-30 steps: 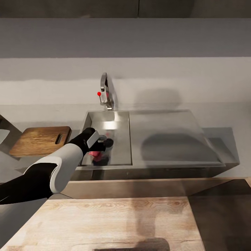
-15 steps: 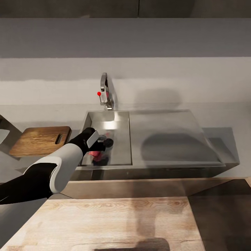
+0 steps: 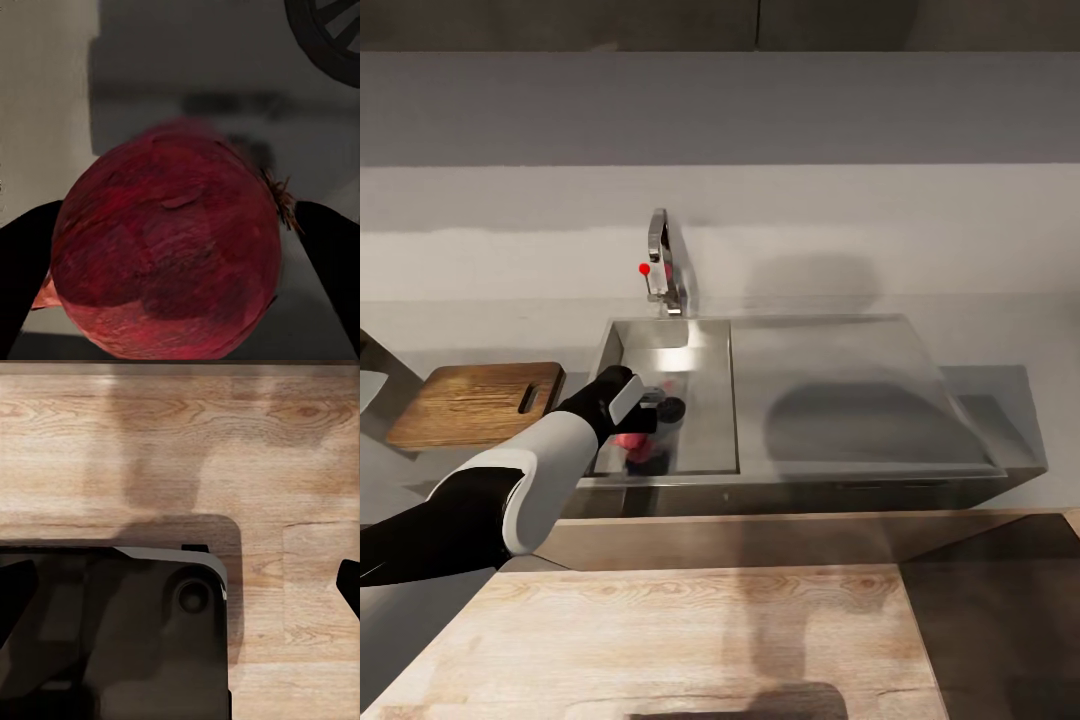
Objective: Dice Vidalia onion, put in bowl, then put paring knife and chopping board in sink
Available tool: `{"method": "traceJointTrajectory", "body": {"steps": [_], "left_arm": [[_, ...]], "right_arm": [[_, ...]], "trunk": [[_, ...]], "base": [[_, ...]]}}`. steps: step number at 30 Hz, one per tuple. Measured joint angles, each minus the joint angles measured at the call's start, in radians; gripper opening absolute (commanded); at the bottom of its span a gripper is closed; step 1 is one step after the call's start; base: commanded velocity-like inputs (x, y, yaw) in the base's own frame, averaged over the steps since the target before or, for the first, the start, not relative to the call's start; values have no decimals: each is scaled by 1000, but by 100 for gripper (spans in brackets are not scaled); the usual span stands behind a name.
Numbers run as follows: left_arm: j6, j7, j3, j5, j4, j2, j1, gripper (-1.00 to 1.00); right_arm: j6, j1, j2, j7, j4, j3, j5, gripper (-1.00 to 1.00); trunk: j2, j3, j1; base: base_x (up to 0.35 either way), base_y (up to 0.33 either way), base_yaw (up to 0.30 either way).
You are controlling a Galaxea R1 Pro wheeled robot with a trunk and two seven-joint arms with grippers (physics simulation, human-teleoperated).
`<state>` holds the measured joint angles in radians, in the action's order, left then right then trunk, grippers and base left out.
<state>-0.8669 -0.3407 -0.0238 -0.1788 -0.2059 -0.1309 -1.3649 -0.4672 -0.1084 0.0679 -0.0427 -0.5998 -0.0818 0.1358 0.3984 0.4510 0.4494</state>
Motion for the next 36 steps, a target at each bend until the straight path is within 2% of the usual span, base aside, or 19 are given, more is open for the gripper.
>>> {"method": "traceJointTrajectory", "body": {"steps": [19,36], "left_arm": [[0,1,0,1,2,1,0,-100],[0,1,0,1,-1,0,0,-100]], "right_arm": [[-4,0,0,0,0,0,-1,100],[-4,0,0,0,0,0,-1,100]], "trunk": [[0,0,0],[0,-25,0]], "base": [[0,0,-2],[0,0,-70]]}}
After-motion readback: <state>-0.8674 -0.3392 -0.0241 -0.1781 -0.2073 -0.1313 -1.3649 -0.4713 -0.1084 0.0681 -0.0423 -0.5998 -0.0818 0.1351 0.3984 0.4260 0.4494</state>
